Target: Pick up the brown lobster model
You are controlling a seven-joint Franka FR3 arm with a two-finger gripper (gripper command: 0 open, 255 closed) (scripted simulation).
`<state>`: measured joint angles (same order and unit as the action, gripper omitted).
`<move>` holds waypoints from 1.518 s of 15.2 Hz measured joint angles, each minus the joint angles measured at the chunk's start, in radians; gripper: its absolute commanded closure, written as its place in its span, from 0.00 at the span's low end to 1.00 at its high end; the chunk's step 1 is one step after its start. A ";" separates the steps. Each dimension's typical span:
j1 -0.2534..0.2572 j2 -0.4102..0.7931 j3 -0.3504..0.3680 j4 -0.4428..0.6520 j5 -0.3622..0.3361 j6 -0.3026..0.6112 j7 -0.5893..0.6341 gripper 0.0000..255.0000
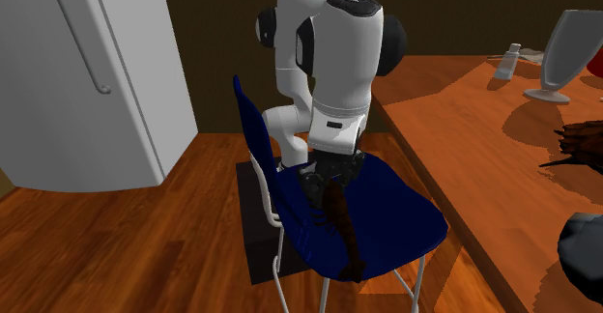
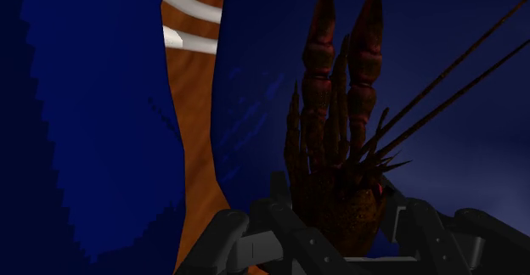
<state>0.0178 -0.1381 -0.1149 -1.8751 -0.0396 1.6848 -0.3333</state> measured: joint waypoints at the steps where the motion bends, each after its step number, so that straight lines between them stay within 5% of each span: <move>1: 0.000 0.000 0.000 0.000 0.000 0.001 0.000 1.00; 10: 0.000 0.001 0.000 0.014 0.000 -0.013 -0.002 1.00; 23: 0.000 0.032 -0.001 0.219 0.004 -0.187 -0.008 1.00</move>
<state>0.0177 -0.1064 -0.1156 -1.6561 -0.0359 1.4975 -0.3416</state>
